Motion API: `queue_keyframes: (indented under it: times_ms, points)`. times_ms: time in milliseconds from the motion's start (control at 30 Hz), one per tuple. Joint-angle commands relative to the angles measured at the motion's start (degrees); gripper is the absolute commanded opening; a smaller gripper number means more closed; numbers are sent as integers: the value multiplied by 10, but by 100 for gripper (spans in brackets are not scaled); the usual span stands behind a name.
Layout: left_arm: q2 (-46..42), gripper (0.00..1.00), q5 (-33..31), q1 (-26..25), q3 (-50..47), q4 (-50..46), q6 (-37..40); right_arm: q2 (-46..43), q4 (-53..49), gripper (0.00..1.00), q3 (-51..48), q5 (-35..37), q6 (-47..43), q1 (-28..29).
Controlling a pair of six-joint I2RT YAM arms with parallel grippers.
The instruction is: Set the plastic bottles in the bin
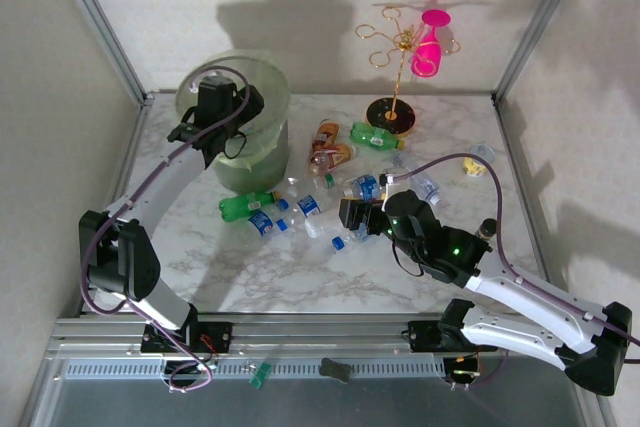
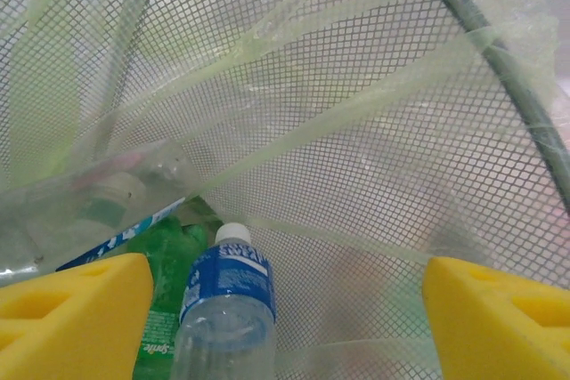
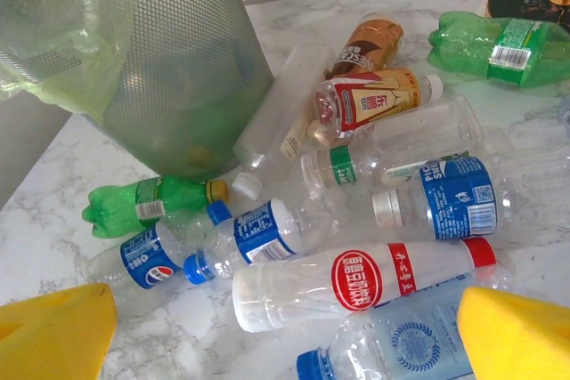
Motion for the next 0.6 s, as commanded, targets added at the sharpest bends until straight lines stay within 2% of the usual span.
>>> queue_keyframes:
  times_ms: [0,267,433,567]
  points:
    - [-5,79,18,6,32,-3,23,-7,-7,98,21,-2,-3,-3]
    - [-39,78,67,9,92,-4,34,-7,-26,98,46,8,-14,-3]
    - [-101,76,91,7,51,13,10,-16,-28,98,47,13,-10,-3]
    - [-163,75,104,-18,19,21,7,-17,-25,99,51,0,-1,-3]
